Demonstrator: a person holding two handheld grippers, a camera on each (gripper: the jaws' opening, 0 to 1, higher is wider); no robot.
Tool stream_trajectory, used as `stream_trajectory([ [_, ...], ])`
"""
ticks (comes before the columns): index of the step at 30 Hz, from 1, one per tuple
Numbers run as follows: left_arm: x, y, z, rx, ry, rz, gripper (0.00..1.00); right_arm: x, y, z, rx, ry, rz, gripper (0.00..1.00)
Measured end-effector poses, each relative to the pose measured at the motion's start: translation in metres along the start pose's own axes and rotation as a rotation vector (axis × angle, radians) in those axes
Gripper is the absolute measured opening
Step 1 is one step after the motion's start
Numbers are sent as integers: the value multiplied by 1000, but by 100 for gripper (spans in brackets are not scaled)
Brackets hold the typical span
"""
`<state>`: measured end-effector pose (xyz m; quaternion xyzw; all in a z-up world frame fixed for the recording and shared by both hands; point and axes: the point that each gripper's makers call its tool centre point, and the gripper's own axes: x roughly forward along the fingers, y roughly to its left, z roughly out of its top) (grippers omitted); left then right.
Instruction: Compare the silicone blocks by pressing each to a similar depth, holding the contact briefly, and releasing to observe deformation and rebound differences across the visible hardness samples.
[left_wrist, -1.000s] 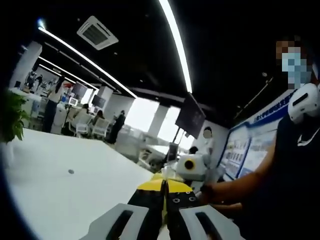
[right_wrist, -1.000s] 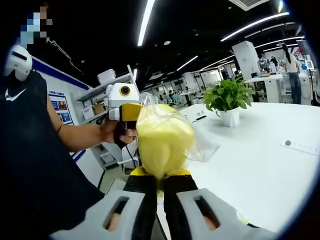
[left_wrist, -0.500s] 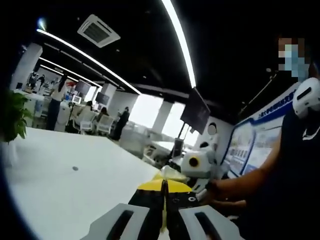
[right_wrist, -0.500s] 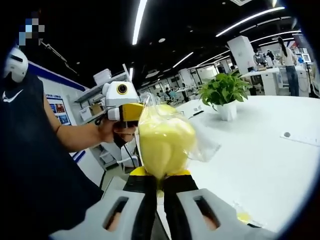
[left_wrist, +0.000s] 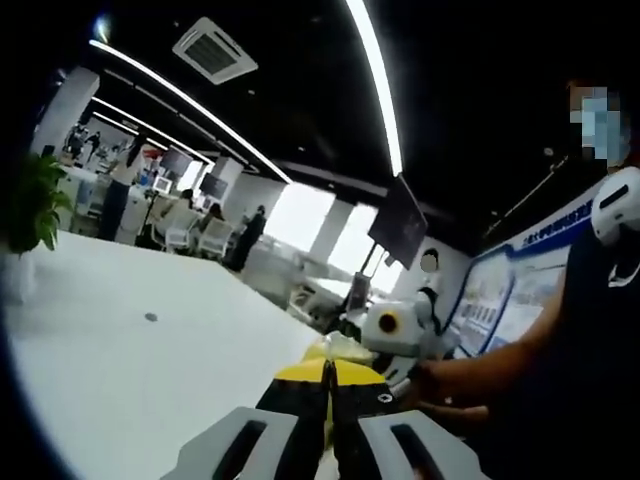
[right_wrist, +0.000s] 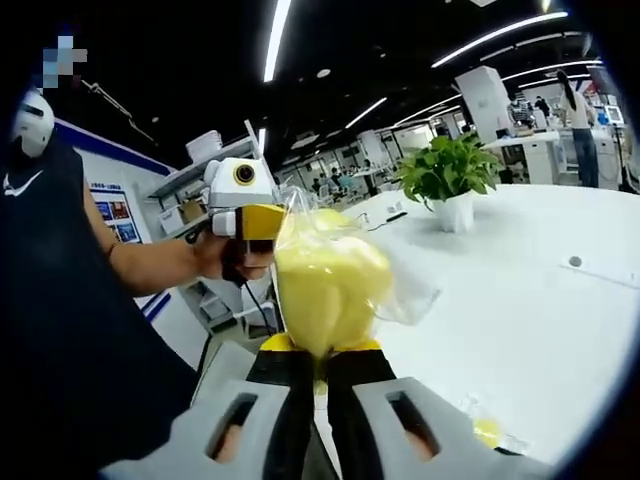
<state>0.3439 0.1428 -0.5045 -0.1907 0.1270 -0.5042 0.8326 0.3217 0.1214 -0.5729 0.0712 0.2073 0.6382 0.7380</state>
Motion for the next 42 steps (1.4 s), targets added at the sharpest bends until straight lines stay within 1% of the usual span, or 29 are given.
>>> stream_trajectory([
  [1, -1, 0, -6, -60, 31, 12, 0, 0, 0, -3, -33, 8, 5, 0],
  [2, 0, 1, -7, -54, 33, 16, 0, 0, 1, -6, -42, 11, 5, 0],
  [4, 0, 1, -10, -15, 30, 25, 0, -1, 1, -10, -33, -2, 4, 0],
  [7, 3, 1, -16, 54, 58, 48, 0, -1, -3, -16, -5, -8, 1, 0],
  [8, 4, 1, -16, 44, 56, 47, 0, -2, -3, -16, -3, -8, 0, 0],
  [10, 5, 2, -15, -1, 55, 36, 0, -4, -2, -15, 4, -15, -3, 0],
  [12, 8, 0, -14, 38, 58, 36, 0, -6, -2, -13, 3, -13, -3, 0],
  [16, 9, -1, -12, 52, 60, 32, 0, -8, -1, -10, 3, -7, -9, 0],
  [18, 9, -1, -11, 44, 56, 32, 0, -8, 0, -9, 8, -7, -6, 0],
  [20, 8, -2, -10, 15, 52, 30, 0, -8, 0, -9, 10, -9, -8, 0],
  [21, 8, -3, -10, -25, 53, 24, 0, -8, 0, -9, 8, -10, -9, 0],
  [22, 8, -3, -10, -39, 52, 20, 0, -8, 1, -9, 8, -12, -10, 0],
  [26, 7, -6, -10, -5, 46, 22, 0, -8, 6, -8, 4, -6, -8, 0],
  [29, 6, -6, -9, 7, 48, 24, 0, -9, 5, -7, -8, 3, -24, 0],
  [31, 5, -7, -7, 30, 48, 24, 0, -9, 5, -6, -4, 3, -24, 0],
  [34, 3, -7, -4, 38, 50, 27, 0, -5, 6, -3, -4, -1, -17, 0],
  [36, -1, -3, -4, 15, 47, 32, 0, -1, 6, -3, 2, 0, -13, 0],
  [38, -5, 1, -4, -54, 36, 31, 0, 4, 6, -3, 2, -1, -10, 0],
  [42, -8, 2, -3, -59, 27, 30, 0, 7, 8, -2, 8, -10, -3, 0],
])
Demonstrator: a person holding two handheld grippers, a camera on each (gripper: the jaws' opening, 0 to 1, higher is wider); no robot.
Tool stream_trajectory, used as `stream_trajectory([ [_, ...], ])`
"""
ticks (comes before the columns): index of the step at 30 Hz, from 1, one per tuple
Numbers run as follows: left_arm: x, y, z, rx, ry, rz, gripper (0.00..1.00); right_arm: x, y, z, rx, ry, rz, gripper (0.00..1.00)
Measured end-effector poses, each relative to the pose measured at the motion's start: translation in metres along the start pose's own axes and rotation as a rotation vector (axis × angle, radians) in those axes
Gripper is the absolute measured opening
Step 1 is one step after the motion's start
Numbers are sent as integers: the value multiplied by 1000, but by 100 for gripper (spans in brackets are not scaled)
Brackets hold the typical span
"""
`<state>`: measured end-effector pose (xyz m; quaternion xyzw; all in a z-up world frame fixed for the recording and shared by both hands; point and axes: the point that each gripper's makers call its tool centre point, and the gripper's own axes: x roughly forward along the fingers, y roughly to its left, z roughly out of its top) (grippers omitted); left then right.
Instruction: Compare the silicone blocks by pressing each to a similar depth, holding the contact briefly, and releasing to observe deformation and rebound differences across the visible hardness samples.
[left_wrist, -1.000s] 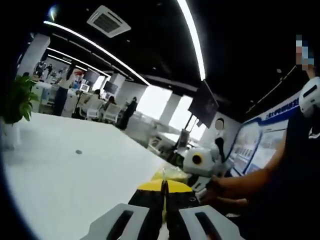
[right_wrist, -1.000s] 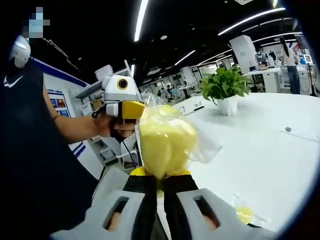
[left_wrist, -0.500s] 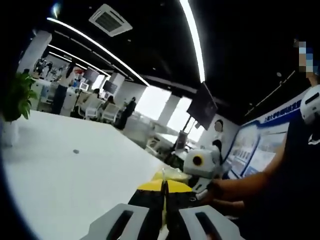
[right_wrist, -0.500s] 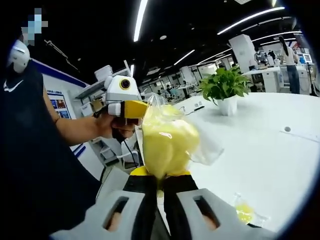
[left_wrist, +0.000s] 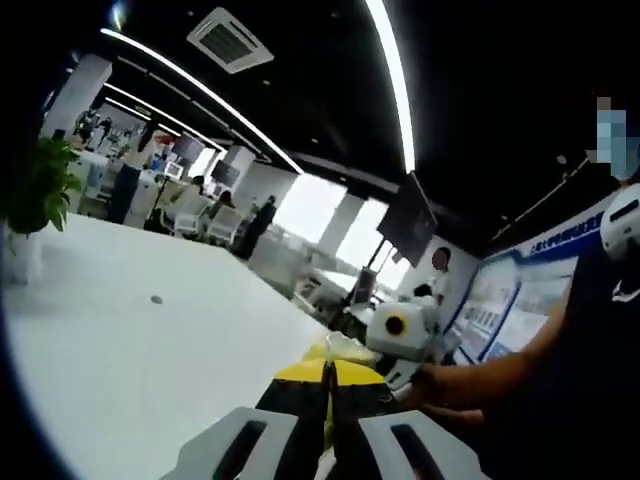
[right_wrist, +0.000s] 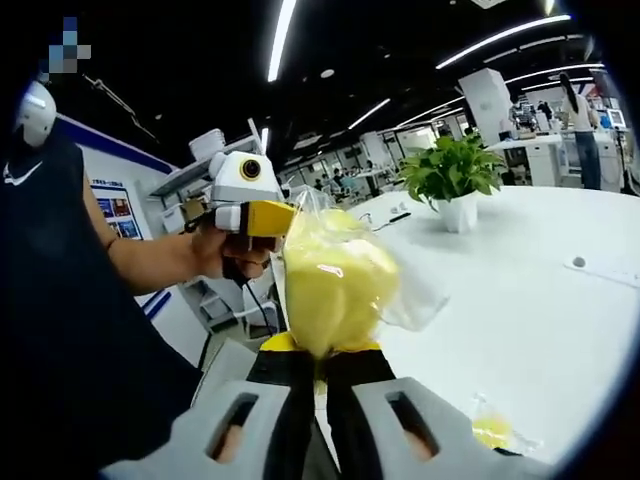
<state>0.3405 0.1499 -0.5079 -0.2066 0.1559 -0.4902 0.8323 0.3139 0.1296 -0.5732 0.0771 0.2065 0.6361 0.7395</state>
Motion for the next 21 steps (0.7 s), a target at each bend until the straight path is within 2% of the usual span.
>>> stream_trajectory([
  [3, 0, -3, -2, 44, 8, 6, 0, -1, -1, -2, -18, 4, -9, 0],
  [6, 0, -7, -3, 109, 20, -5, 0, -3, -4, -3, 2, -10, -12, 0],
  [8, 1, -9, 2, 122, 3, -7, 0, -2, -5, 3, -9, -59, -26, 0],
  [9, 0, -11, 5, 121, -9, -16, 0, -1, -2, 8, -48, -90, -11, 1],
  [11, 1, -11, 7, 120, -12, -17, 0, -1, -8, 10, -68, -100, -45, 2],
  [12, 1, -10, 8, 123, -12, -17, 0, -1, -12, 13, -112, -114, -64, 3],
  [14, 1, -8, 11, 117, -12, -16, 0, 1, -10, 12, -74, -111, -37, 4],
  [16, 2, -8, 14, 111, -17, -12, 0, 2, -10, 14, -88, -115, -35, 6],
  [18, 2, -7, 17, 97, -23, -10, 0, 3, -9, 15, -91, -113, -34, 15],
  [19, 3, -8, 16, 56, -17, -21, 0, 4, -12, 14, -92, -116, -45, 24],
  [20, 4, -9, 15, 53, -12, -30, 0, 5, -18, 14, -102, -121, -76, 36],
  [21, 4, -8, 15, 67, -16, -23, 0, 5, -21, 13, -106, -119, -90, 43],
])
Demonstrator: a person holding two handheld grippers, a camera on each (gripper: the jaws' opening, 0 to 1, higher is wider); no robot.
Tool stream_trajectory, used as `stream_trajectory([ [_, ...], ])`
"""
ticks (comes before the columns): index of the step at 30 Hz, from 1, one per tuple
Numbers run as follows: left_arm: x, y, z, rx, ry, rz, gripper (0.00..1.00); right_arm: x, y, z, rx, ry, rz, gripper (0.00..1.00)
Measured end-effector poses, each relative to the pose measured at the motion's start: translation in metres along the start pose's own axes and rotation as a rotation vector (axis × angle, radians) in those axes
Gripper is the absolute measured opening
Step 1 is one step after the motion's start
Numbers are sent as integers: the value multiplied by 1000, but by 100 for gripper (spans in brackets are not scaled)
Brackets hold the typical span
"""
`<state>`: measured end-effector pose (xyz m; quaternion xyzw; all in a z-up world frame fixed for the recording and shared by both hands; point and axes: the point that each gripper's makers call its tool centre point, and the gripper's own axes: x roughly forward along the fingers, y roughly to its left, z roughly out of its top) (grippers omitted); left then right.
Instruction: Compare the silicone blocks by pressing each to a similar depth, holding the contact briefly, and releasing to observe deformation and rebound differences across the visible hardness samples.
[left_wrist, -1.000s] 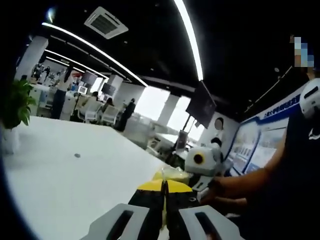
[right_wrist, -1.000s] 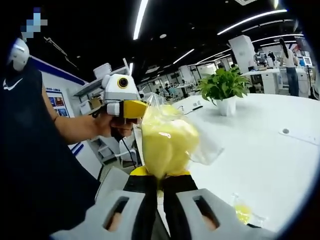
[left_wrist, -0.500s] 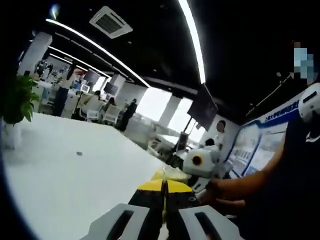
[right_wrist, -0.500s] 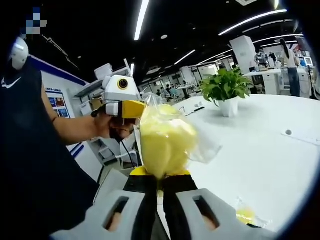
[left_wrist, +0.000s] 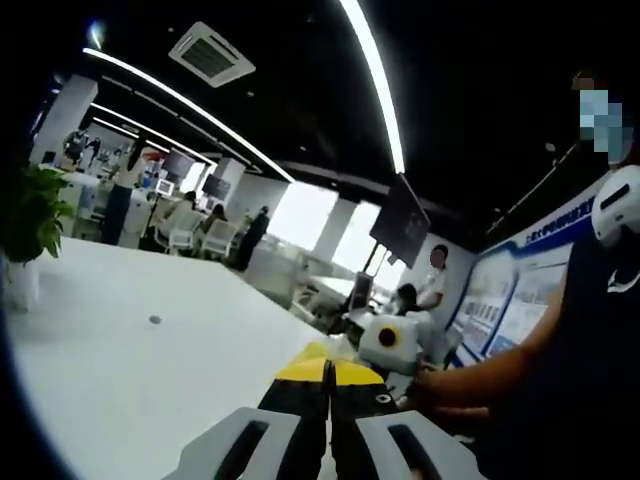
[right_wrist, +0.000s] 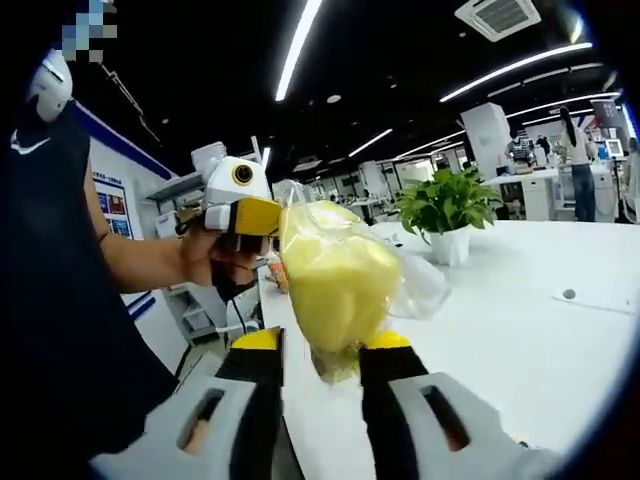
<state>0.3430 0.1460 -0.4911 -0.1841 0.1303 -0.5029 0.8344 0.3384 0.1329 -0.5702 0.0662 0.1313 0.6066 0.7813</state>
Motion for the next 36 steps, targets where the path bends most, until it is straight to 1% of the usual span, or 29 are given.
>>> stream_trajectory([
  [3, 0, 4, -3, 1, 5, 12, 0, -1, -9, -2, -13, 0, -44, 64],
  [4, 0, 5, -3, -7, 1, 13, 0, -3, -14, -1, -12, -4, -80, 70],
  [5, -1, 5, -2, -7, -2, 13, 0, -4, -17, -1, -18, -6, -91, 78],
  [8, -2, 6, -1, -8, -4, 16, 0, -12, -26, 2, 25, -30, -118, 90],
  [9, -2, 7, 0, -11, -7, 18, 0, -15, -28, 4, 23, -37, -129, 93],
  [10, -2, 8, 0, -16, -10, 20, 0, -20, -34, 7, -2, -50, -167, 96],
  [11, -2, 8, 0, -23, -12, 22, 0, -23, -33, 7, -13, -42, -165, 96],
  [12, -2, 8, 1, -28, -14, 23, 0, -26, -36, 10, -33, -52, -178, 96],
  [14, -2, 12, 3, -48, -20, 32, 0, -35, -42, 12, -36, -55, -200, 96],
  [15, -2, 17, 5, -80, -33, 58, 0, -40, -46, 14, -38, -62, -213, 96],
  [16, -2, 18, 5, -94, -29, 53, 0, -44, -48, 15, -44, -68, -228, 96],
  [18, -2, 21, 5, -94, -30, 68, 0, -56, -57, 15, -61, -63, -270, 96],
  [24, -1, 25, 0, -113, -15, 77, 0, -89, -82, 0, -31, -54, -378, 96],
  [26, -3, 31, -3, -137, -17, 87, 0, -101, -88, -6, -21, -50, -413, 96],
  [28, -3, 35, -4, -167, -28, 96, 0, -113, -91, -12, -42, -38, -441, 96],
  [29, -3, 36, -4, -169, -30, 97, 0, -117, -92, -14, -51, -38, -450, 96],
  [32, -4, 41, -6, -191, -34, 109, 0, -135, -99, -29, -40, -12, -498, 96],
  [35, -6, 45, -8, -233, -51, 119, 0, -151, -106, -43, -55, 15, -560, 97],
  [36, -6, 45, -9, -240, -53, 122, 0, -154, -105, -47, -52, 18, -566, 97],
])
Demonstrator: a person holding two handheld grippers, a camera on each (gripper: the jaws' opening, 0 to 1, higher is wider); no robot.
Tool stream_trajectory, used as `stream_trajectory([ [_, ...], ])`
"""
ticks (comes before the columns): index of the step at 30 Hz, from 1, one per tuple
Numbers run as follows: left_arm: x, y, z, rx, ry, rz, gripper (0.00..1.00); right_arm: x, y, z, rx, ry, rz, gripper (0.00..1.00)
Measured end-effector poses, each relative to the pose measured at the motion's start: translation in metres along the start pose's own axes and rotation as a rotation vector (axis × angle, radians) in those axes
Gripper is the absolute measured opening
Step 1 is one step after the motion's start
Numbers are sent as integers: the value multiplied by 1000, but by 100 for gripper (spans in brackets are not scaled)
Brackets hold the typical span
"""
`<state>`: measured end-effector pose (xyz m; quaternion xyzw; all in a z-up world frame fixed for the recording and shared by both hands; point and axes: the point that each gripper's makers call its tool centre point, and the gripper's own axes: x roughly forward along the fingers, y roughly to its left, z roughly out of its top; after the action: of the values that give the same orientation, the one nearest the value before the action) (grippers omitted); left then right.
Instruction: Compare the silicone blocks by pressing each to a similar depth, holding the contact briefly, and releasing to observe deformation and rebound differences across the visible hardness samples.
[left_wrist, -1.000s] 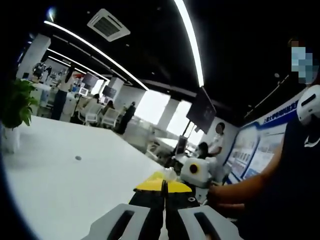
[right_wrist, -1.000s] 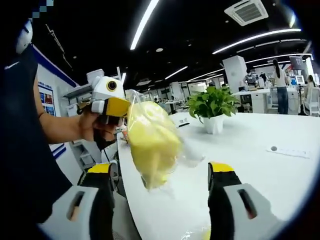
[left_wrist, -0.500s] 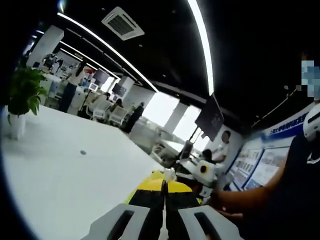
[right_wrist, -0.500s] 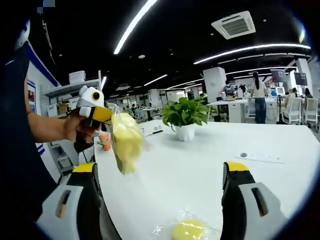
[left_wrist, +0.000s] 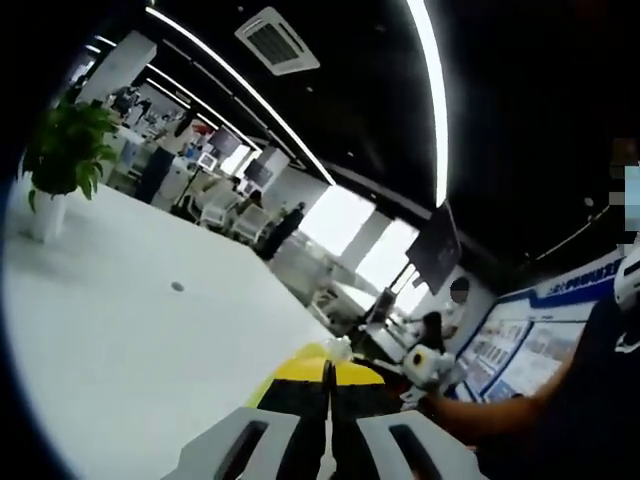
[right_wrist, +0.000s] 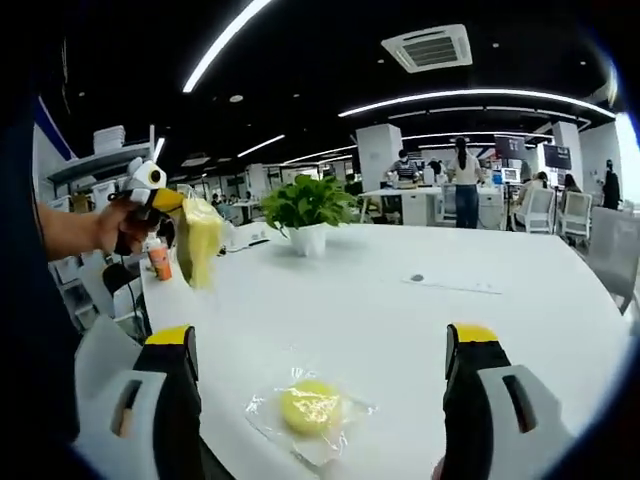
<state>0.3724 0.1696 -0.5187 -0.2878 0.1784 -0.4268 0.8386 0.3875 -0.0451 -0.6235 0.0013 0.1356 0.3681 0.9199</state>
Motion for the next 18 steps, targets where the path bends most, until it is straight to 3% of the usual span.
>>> stream_trajectory([
  [5, -4, 13, -5, -48, -5, 24, 0, -15, -8, -24, 15, 43, -33, 97],
  [13, -11, 27, -13, -85, -20, 60, 0, -33, -13, -46, 13, 88, -57, 97],
  [18, -17, 36, -15, -110, -79, 70, 0, -43, -20, -58, 39, 104, -84, 97],
])
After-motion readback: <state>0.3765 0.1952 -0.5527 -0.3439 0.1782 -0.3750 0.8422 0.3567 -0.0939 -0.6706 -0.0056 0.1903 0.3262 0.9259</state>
